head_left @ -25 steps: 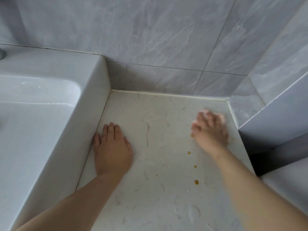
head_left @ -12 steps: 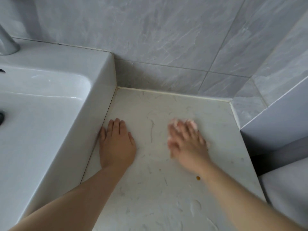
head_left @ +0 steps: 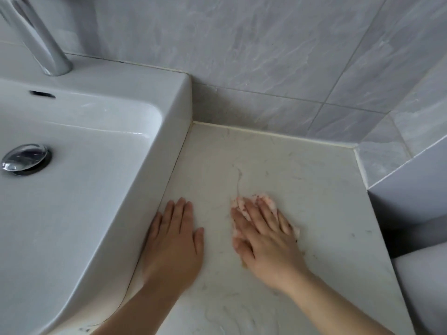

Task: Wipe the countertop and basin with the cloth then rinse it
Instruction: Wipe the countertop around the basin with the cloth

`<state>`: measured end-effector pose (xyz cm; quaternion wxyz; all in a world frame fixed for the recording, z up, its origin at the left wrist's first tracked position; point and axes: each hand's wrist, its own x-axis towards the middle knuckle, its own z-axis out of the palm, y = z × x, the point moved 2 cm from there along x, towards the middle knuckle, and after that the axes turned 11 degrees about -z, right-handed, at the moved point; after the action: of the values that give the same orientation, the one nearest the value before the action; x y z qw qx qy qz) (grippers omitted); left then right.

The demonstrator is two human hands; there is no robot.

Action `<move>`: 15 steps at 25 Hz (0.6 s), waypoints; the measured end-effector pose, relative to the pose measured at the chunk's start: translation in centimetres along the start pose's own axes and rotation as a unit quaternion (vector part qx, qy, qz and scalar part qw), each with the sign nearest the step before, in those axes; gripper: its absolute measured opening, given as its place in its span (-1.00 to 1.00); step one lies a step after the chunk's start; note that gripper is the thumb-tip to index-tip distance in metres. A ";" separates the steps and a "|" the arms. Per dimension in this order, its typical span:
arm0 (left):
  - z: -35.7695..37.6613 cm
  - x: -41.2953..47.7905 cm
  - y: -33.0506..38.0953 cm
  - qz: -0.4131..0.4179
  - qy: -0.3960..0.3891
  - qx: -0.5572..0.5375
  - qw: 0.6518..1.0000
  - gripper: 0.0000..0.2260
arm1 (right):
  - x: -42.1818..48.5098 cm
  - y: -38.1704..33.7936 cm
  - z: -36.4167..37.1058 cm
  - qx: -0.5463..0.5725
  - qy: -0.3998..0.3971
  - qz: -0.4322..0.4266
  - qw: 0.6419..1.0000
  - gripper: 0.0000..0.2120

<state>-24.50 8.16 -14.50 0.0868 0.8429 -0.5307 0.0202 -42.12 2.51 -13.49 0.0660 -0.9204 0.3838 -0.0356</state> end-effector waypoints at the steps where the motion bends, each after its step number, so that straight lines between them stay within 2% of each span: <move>1: 0.1 0.1 0.1 -0.004 -0.001 0.002 1.000 -0.49 | -0.1 0.3 0.1 -0.008 -0.006 -0.029 1.000 -0.45; 2: 0.1 0.3 0.3 -0.007 -0.004 0.000 1.000 -0.49 | 1.0 1.5 -0.1 -0.025 -0.008 -0.042 0.999 -0.44; 3: 0.1 0.2 0.3 -0.012 -0.007 -0.005 1.000 -0.49 | 3.1 3.0 -0.7 -0.019 -0.012 -0.005 1.000 -0.44; 5: 0.1 0.1 0.3 -0.031 -0.003 -0.021 0.999 -0.49 | 7.1 4.3 -1.4 0.022 -0.025 0.135 0.990 -0.47; 6: 0.1 0.0 0.2 -0.044 0.002 -0.033 0.998 -0.50 | 8.3 3.4 -1.2 0.026 -0.020 0.153 0.988 -0.47; 7: 0.0 -0.1 0.2 -0.054 0.008 -0.044 0.998 -0.51 | 9.0 2.0 -0.7 0.034 -0.010 0.126 0.991 -0.47; 9: -0.1 -0.1 0.3 -0.061 0.023 -0.054 0.996 -0.53 | 8.6 -1.9 -0.1 0.031 -0.029 -0.002 0.999 -0.42; 10: -0.1 -0.1 0.4 -0.061 0.029 -0.052 0.996 -0.54 | 8.6 -2.8 0.0 0.037 -0.046 -0.035 0.998 -0.43; 12: -0.1 -0.2 0.4 -0.062 0.039 -0.049 0.996 -0.55 | 10.9 -3.0 0.0 0.062 -0.059 -0.023 0.996 -0.51; 15: 0.0 -0.2 0.3 -0.066 0.048 -0.057 0.995 -0.55 | 14.3 -4.9 0.0 0.094 -0.048 -0.010 0.994 -0.50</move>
<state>-24.82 8.22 -14.47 0.1606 0.8680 -0.4692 0.0244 -28.67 -4.25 -12.54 0.1702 -0.9144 0.3662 -0.0278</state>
